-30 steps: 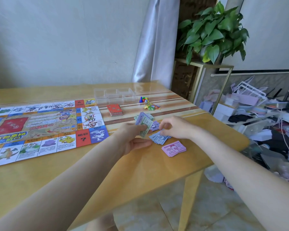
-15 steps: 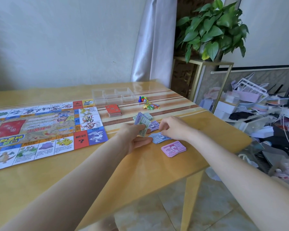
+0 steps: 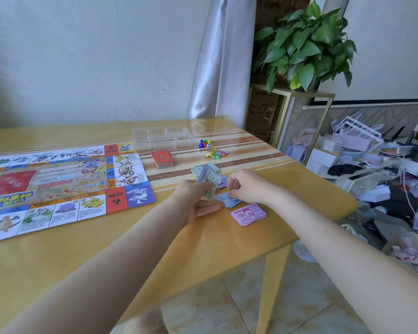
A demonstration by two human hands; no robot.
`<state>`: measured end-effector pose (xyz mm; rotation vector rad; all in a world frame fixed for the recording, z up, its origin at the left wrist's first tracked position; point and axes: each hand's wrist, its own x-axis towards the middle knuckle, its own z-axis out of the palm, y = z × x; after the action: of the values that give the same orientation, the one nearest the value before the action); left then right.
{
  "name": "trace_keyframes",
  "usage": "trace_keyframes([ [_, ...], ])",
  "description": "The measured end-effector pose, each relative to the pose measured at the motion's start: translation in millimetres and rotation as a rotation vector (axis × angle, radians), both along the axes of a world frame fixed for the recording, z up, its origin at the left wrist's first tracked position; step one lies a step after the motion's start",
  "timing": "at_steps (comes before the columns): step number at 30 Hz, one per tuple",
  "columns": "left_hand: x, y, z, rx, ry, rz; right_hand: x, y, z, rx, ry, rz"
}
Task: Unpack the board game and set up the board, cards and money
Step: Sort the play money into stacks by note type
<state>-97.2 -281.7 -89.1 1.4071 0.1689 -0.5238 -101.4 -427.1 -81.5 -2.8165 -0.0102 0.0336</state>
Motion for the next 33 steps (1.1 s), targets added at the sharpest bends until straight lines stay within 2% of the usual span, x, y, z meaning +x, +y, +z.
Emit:
trace_keyframes([
  [5, 5, 7, 4, 0.069, -0.036, -0.036, -4, -5, 5, 0.003, -0.015, -0.006],
  [9, 9, 5, 5, 0.164, -0.101, -0.078, -3, -8, 15, 0.065, 0.141, 0.033],
  [12, 10, 3, 3, 0.205, -0.163, -0.077, 0, -7, 16, 0.005, 0.205, 0.087],
  [16, 10, 1, 0, 0.232, -0.215, -0.066, 1, 0, 5, -0.069, 0.07, 0.103],
  [21, 11, 8, -2, 0.157, -0.212, -0.039, 0, -1, 7, -0.114, -0.032, 0.073],
  [24, 15, 20, 2, 0.055, -0.129, -0.029, 4, 4, 18, 0.107, -0.349, -0.006],
  [25, 16, 24, 3, 0.018, -0.094, -0.04, 6, 9, 21, 0.209, -0.388, -0.016],
  [30, 17, 39, 5, -0.077, -0.056, -0.149, 12, 28, 21, 0.578, -0.129, -0.026],
  [33, 19, 45, 7, -0.12, -0.108, -0.165, 16, 34, 15, 0.63, -0.151, -0.04],
])
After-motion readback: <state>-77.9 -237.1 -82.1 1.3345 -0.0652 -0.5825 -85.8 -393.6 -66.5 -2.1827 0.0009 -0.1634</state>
